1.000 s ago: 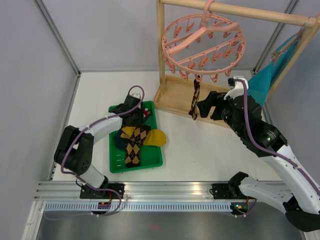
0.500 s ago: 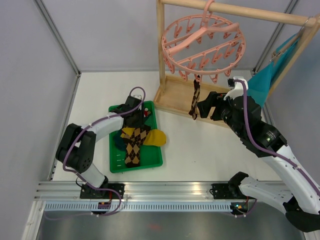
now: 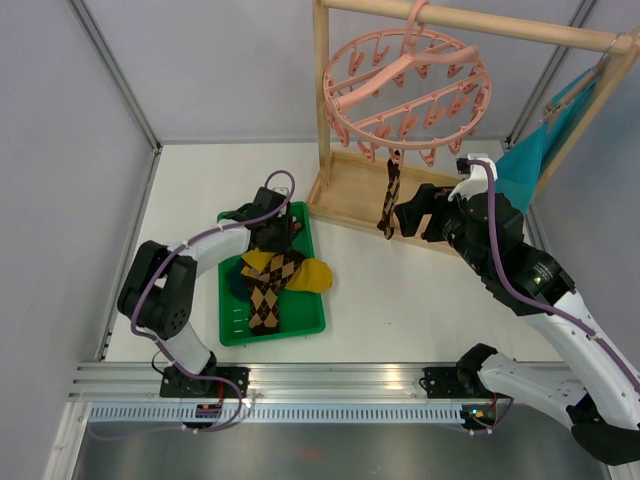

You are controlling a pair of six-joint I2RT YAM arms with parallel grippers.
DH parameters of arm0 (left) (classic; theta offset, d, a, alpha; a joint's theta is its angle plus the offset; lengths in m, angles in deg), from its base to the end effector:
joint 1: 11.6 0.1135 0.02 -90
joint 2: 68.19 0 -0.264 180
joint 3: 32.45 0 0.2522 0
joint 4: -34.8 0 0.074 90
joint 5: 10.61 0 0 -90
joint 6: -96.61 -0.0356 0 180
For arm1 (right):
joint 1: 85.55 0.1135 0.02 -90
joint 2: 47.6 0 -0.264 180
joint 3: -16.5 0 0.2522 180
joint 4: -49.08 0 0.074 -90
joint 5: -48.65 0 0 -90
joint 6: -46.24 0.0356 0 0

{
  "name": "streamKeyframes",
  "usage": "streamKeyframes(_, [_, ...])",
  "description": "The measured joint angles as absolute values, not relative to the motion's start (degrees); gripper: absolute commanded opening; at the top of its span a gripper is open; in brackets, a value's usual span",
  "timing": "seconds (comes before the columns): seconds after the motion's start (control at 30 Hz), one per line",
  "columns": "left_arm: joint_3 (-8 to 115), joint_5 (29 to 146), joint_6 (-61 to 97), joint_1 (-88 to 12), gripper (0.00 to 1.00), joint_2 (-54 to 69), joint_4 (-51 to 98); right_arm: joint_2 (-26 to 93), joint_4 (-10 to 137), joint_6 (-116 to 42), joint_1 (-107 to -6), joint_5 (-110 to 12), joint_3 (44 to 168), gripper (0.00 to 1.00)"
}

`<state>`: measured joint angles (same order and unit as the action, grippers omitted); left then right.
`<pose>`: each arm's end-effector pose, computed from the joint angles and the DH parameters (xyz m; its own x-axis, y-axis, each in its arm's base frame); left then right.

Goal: Clip the socks to the hanger
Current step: Pick up the sock from the bin.

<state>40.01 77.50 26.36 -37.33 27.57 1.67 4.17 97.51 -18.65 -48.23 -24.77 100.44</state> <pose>0.3056 -0.1460 0.1851 -0.8475 0.0335 -0.5297 0.1393 0.9771 -0.1610 0.1445 0.0974 0.4249 -0.3558 0.2402 -0.9032 -0.2344 0.9126 0.3350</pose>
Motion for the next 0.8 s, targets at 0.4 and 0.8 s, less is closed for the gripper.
streamKeyframes(0.4, [40.84, 78.07, 25.77, -37.01, 0.44, 29.17, 0.12, 4.08, 97.51, -18.65, -48.23, -24.73, 100.41, 0.84])
streamKeyframes(0.8, [42.02, 80.02, 25.20, -36.94, 0.03, 30.72, -0.15, 4.08, 97.51, -18.63, -48.23, -24.58, 100.41, 0.84])
